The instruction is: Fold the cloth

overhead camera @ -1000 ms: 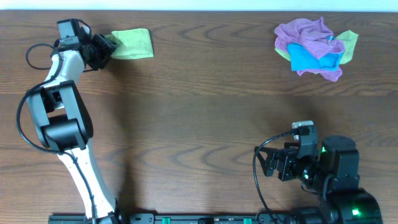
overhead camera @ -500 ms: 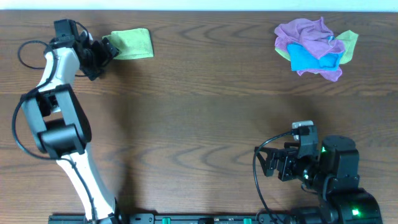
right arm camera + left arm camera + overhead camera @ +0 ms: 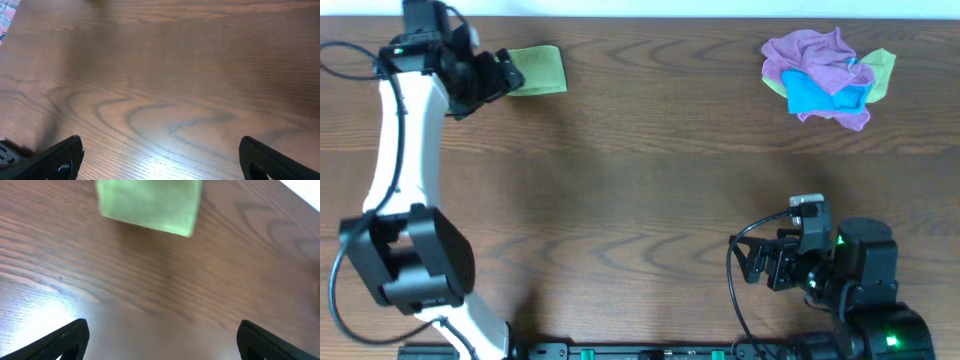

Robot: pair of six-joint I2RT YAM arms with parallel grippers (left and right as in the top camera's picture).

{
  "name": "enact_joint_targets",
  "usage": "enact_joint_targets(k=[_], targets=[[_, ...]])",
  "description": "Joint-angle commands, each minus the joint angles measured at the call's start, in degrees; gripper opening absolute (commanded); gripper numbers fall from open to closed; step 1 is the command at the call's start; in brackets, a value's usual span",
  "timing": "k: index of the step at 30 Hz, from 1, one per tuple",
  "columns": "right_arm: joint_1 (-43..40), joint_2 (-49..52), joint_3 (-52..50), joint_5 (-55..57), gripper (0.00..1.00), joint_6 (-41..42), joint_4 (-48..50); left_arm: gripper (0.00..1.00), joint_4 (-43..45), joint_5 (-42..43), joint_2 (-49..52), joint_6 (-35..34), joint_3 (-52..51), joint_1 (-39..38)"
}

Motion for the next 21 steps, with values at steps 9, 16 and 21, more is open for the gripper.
enact_joint_targets(k=[9,16,21], targets=[[-0.42,-0.28,-0.28,-0.61,0.99,0.63,-0.07,0.95,-3.21,-4.0,-8.83,1.4,0.55,-3.15],[-0.42,-0.28,-0.28,-0.61,0.99,0.63,-0.09,0.95,-11.1,-4.5,-12.26,2.27,-0.44,-5.22],[-0.42,-0.28,-0.28,-0.61,0.99,0.63,-0.09,0.95,-9.18,-4.74,-15.63,2.25,-6.43,-7.76]])
